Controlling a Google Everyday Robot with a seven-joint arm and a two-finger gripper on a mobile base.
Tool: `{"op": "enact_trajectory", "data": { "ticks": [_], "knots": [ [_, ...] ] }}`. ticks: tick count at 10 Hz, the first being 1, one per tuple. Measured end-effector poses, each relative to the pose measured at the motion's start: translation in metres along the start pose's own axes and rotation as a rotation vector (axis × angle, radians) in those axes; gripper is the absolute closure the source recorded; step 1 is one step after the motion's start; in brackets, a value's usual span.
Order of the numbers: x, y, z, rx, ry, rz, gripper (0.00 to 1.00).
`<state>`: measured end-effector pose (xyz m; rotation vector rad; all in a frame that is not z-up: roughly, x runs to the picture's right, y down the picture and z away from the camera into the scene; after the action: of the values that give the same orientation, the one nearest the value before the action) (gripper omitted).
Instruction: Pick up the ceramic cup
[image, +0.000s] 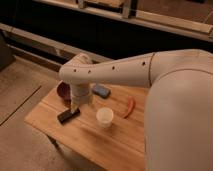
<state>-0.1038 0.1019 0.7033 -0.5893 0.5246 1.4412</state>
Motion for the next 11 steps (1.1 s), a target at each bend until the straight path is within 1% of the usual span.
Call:
{"op": "enact_trajectory", "data": {
  "ticks": [9, 10, 11],
  "knots": [
    [0.0, 0.0, 0.0, 0.0, 0.0, 0.0, 0.35],
    [0.0, 0.0, -0.0001, 0.002, 0.0, -0.001, 0.35],
    [0.0003, -0.0015, -0.0037, 0.016, -0.004, -0.003, 0.35]
  ]
}}
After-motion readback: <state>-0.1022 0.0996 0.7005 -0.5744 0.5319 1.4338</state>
